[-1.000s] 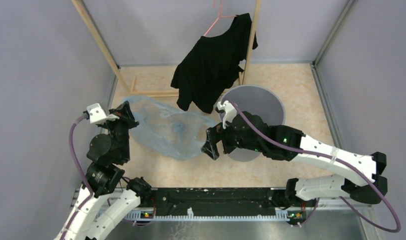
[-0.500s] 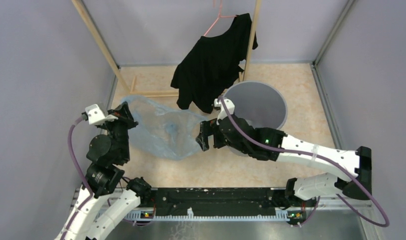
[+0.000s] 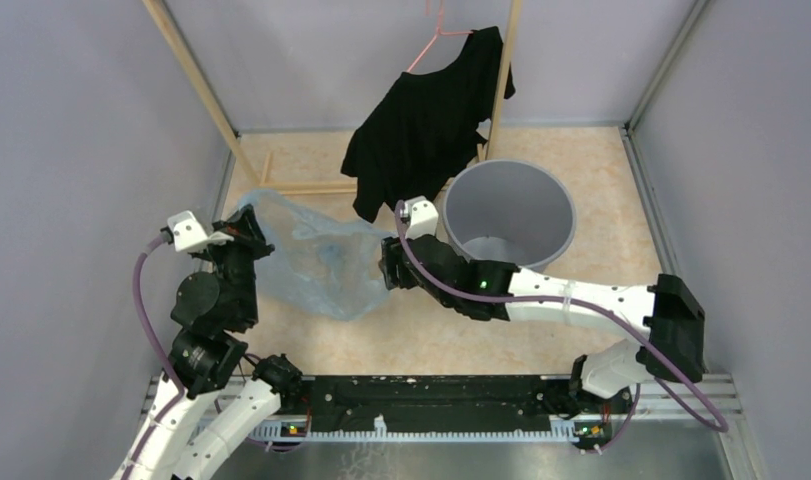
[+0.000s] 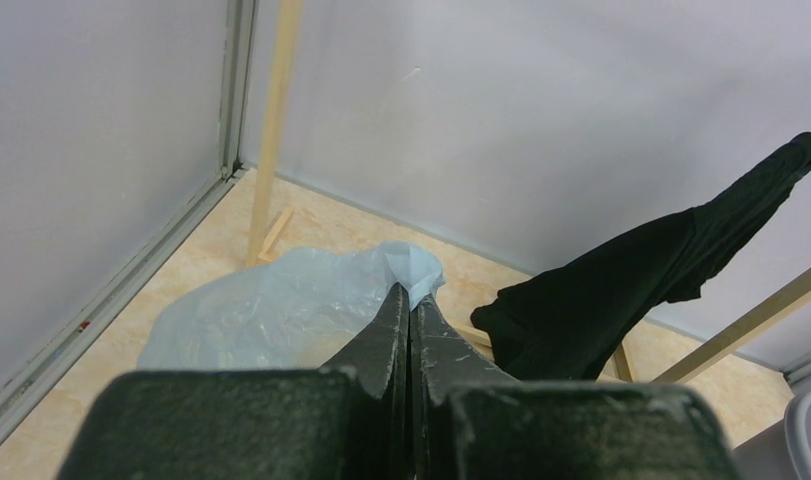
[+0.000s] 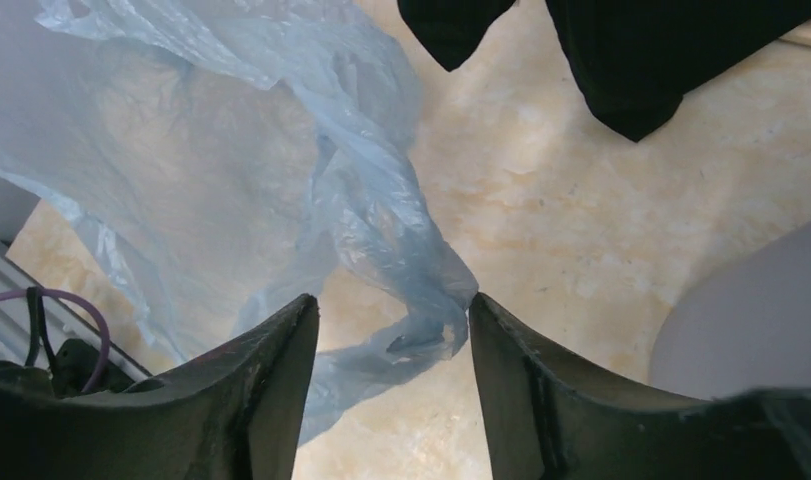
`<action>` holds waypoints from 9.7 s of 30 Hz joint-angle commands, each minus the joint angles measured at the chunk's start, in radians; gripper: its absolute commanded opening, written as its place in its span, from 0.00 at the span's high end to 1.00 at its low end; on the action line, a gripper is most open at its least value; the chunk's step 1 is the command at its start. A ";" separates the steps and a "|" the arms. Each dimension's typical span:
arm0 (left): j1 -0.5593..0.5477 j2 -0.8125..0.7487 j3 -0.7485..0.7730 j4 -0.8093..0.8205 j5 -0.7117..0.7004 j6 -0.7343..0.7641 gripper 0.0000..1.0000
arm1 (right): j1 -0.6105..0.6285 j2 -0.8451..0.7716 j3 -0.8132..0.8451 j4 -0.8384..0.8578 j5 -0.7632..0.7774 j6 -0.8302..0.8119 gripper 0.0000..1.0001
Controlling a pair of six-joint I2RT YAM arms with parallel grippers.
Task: Put the trash bags into the trash bin
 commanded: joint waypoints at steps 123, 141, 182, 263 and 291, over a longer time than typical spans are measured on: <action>0.056 0.510 0.075 0.228 0.928 -0.382 1.00 | -0.524 -0.296 -0.376 0.197 -0.615 0.081 0.42; 0.056 0.224 0.136 -0.279 0.802 -0.387 1.00 | -0.330 -0.029 -0.166 0.330 -0.657 0.155 0.34; 0.053 0.339 0.092 -0.006 1.172 -0.306 1.00 | -0.426 -0.085 0.252 -0.069 -0.680 -0.010 0.13; 0.055 0.111 -0.041 -0.444 0.922 -0.354 1.00 | -0.510 -0.833 -0.083 -0.541 -0.406 -0.015 0.05; 0.055 0.113 0.040 -0.483 1.022 -0.444 0.37 | -0.510 -0.780 -0.230 -0.135 -0.415 0.028 1.00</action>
